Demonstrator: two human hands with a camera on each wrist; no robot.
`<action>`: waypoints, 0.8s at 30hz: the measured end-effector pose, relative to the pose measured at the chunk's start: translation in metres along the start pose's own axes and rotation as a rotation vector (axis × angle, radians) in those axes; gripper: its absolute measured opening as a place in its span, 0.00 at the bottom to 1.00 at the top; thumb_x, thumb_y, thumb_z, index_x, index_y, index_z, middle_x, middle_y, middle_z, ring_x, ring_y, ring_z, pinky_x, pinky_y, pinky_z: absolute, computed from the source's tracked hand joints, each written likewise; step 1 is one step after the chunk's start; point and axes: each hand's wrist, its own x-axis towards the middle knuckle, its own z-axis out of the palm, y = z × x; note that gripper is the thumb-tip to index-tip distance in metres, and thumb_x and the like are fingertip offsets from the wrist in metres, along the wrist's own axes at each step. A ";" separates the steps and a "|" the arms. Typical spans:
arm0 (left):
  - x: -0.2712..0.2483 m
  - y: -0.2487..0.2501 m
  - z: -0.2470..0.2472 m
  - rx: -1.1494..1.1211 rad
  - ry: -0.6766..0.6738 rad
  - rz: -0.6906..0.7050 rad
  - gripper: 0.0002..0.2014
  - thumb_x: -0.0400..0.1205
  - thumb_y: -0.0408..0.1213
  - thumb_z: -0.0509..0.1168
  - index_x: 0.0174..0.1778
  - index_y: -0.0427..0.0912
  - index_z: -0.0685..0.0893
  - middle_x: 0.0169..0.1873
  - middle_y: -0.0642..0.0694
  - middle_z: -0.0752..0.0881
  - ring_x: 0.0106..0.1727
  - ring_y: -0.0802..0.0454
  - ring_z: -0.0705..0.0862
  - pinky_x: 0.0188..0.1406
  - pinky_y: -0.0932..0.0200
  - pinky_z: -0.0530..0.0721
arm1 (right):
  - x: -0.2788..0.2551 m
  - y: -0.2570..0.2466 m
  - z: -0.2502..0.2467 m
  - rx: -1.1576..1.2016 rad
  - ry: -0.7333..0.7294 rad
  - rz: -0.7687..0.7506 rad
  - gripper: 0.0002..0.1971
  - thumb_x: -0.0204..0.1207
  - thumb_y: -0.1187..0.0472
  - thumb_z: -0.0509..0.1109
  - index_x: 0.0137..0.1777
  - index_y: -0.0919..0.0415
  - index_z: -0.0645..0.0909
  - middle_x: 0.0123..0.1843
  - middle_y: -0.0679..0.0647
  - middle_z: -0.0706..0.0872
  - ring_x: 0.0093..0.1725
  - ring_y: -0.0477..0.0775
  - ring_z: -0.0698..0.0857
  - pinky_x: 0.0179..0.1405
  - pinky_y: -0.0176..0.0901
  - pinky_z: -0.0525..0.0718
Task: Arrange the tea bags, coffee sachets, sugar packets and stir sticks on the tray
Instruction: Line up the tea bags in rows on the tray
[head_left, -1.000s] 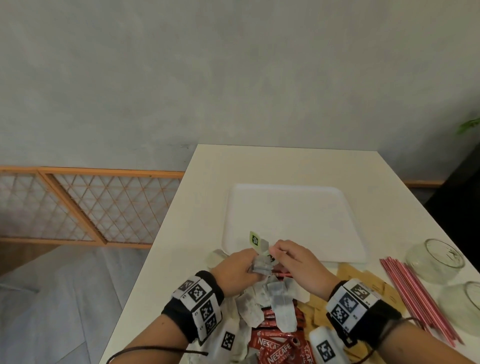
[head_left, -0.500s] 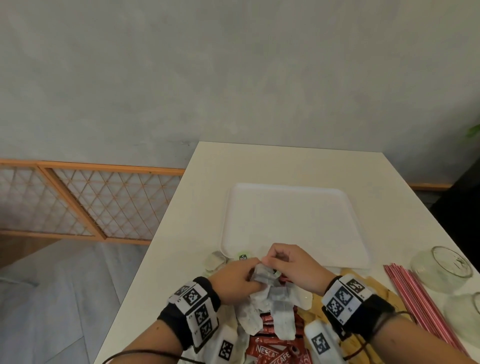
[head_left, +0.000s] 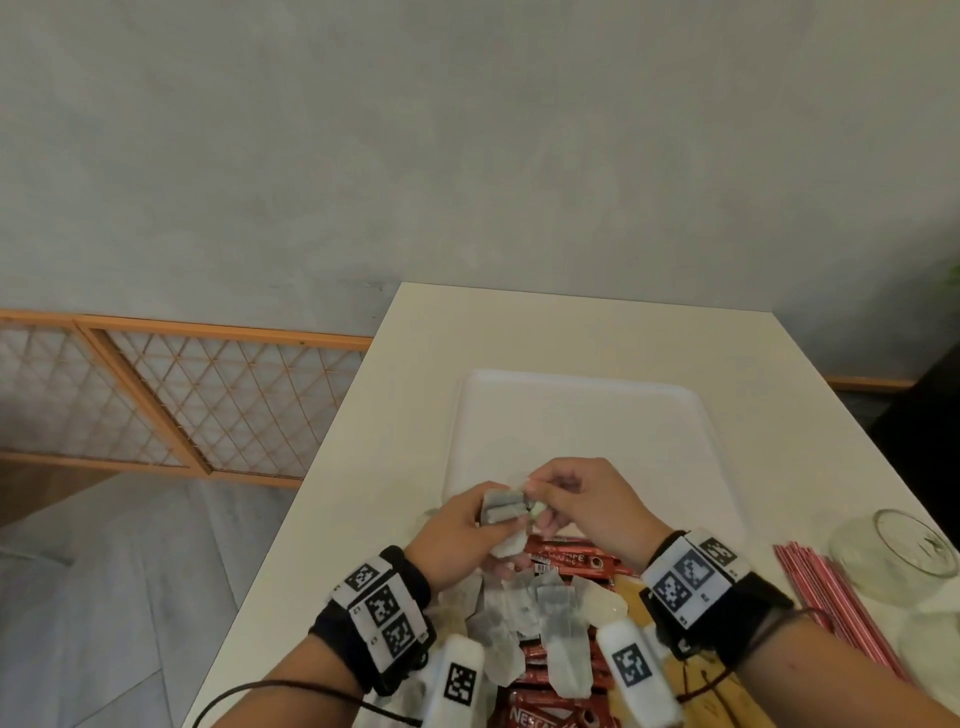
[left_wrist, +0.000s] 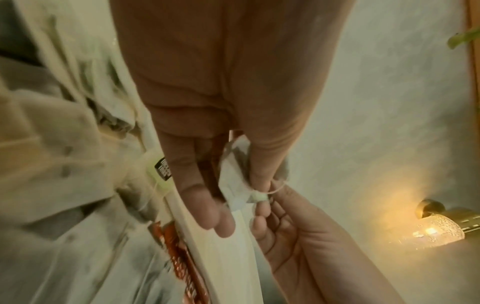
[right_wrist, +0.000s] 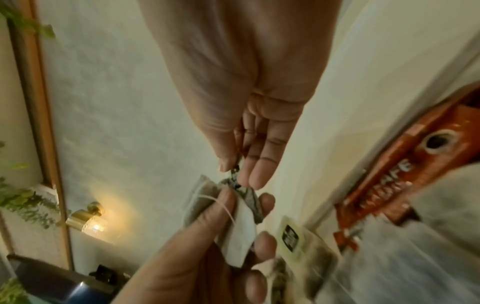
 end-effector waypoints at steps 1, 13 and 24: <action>0.002 0.003 -0.002 -0.030 0.003 -0.001 0.11 0.84 0.33 0.66 0.61 0.37 0.80 0.47 0.36 0.88 0.43 0.42 0.90 0.35 0.53 0.89 | 0.004 -0.003 -0.004 0.027 0.029 -0.003 0.08 0.78 0.65 0.73 0.53 0.69 0.87 0.34 0.66 0.88 0.31 0.55 0.88 0.38 0.46 0.90; 0.082 0.054 -0.076 0.402 0.130 -0.126 0.08 0.83 0.35 0.64 0.51 0.34 0.82 0.38 0.41 0.89 0.27 0.50 0.85 0.23 0.59 0.82 | 0.098 -0.008 -0.032 -0.259 0.027 -0.053 0.10 0.80 0.69 0.70 0.50 0.55 0.90 0.34 0.54 0.87 0.31 0.49 0.86 0.36 0.38 0.87; 0.165 0.047 -0.126 0.887 0.303 -0.089 0.11 0.84 0.42 0.55 0.39 0.44 0.78 0.42 0.45 0.87 0.41 0.46 0.85 0.36 0.55 0.78 | 0.228 0.018 -0.022 -0.597 0.201 -0.084 0.03 0.78 0.63 0.72 0.47 0.56 0.87 0.49 0.51 0.85 0.47 0.49 0.83 0.53 0.43 0.82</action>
